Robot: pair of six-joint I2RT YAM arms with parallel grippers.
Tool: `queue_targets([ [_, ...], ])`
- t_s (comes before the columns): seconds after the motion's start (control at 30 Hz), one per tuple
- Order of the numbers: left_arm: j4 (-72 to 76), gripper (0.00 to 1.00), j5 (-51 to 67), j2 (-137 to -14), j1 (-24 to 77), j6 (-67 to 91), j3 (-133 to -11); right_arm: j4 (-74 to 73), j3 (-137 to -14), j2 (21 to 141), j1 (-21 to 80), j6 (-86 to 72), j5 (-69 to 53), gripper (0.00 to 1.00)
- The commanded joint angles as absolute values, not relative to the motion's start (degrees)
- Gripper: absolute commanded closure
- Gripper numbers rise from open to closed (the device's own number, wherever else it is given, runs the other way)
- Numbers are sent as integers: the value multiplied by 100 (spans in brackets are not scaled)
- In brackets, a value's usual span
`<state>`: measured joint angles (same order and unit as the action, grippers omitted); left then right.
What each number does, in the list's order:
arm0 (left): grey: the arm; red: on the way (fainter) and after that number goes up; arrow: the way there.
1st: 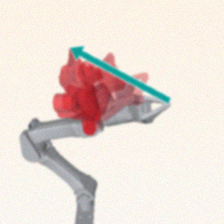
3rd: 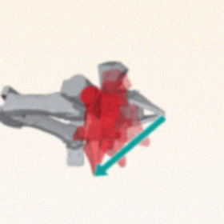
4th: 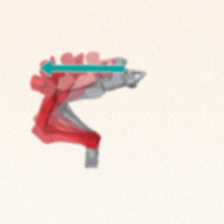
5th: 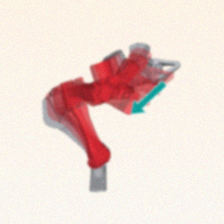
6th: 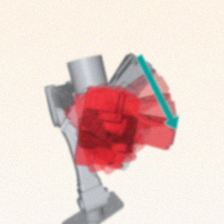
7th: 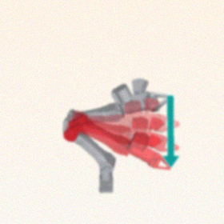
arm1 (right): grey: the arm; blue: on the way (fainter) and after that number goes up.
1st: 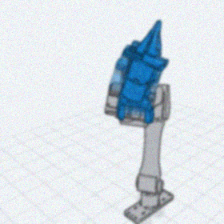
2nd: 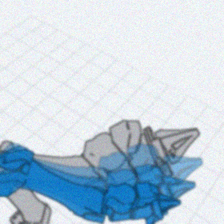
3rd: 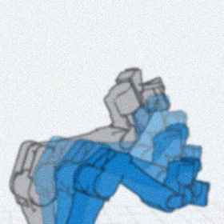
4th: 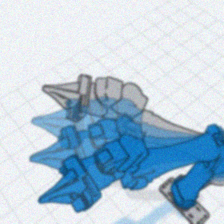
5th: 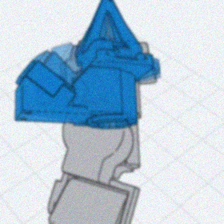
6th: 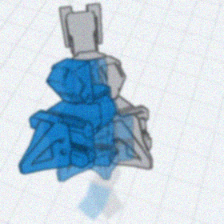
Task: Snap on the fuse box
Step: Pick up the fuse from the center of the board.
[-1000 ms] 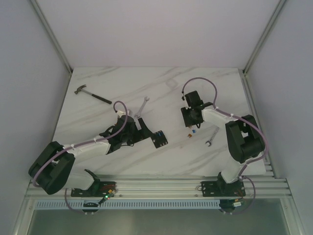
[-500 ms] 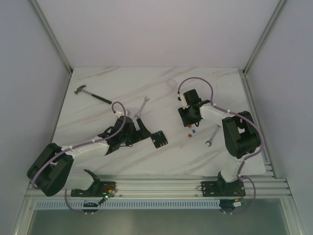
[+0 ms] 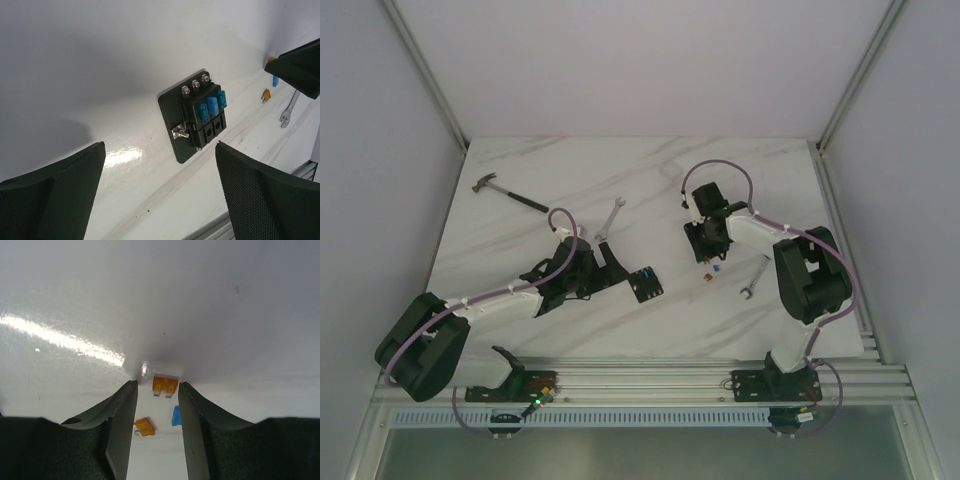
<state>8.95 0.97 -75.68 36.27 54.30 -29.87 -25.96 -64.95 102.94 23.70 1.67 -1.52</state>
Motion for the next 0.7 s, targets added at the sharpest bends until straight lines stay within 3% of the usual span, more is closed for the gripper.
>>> queue_targets([
  [0.0, 809, 0, 43, -7488, 3586, 5370, -2926, -2725, -6788, 10511, 2410, -201, 268, 55],
  [0.67, 809, 0, 79, -7558, 3585, 5371, -2981, -3065, -6857, 10751, 2503, -486, 457, 61],
])
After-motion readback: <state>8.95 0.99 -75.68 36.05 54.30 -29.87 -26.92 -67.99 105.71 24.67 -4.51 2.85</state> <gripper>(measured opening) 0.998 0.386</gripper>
